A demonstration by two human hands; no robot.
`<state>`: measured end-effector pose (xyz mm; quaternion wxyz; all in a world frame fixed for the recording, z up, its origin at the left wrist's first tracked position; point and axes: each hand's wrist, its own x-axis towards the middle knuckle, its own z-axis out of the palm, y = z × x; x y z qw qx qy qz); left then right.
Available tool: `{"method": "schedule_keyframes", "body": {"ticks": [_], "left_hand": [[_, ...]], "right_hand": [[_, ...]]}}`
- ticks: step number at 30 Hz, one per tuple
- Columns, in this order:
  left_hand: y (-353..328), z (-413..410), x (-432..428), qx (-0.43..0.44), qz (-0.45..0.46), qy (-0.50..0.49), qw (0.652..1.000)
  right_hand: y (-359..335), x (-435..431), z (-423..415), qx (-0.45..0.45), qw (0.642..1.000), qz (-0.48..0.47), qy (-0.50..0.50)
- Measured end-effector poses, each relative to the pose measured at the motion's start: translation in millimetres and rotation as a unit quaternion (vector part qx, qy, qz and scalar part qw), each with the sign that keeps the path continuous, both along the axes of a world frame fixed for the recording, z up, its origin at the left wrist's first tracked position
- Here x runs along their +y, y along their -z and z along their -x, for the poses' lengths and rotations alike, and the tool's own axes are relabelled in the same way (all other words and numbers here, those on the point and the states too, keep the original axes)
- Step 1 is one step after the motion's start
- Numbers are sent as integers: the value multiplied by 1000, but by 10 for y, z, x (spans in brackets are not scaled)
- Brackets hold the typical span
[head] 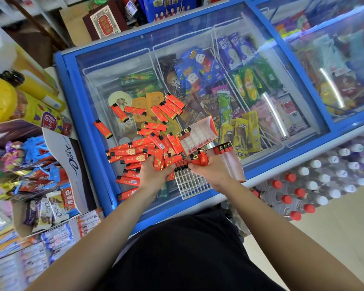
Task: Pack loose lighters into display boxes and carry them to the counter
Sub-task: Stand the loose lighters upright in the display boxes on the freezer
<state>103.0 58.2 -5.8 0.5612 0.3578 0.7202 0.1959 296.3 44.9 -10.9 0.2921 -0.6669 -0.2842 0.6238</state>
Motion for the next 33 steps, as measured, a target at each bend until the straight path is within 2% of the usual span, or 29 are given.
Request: {"method": "schedule_keyframes", "body": {"ticks": [4, 11, 17, 23, 29, 33], "left_hand": [[-31, -26, -17, 0, -3, 8, 1000], [-91, -40, -46, -20, -4, 1, 1000], [-95, -22, -64, -27, 0, 5, 1000], [-35, 7, -55, -28, 5, 5, 1000], [87, 39, -43, -33, 5, 11, 999], [61, 15, -52, -37, -4, 12, 999]], "right_hand": [[-30, 44, 65, 8, 999, -9, 47], [-88, -14, 18, 31, 999, -12, 34], [-59, -270, -64, -112, 992, -58, 11], [-243, -122, -113, -106, 991, -65, 48], [-352, 426, -140, -154, 979, -112, 79], [-217, 768, -42, -171, 970, -87, 146]]}}
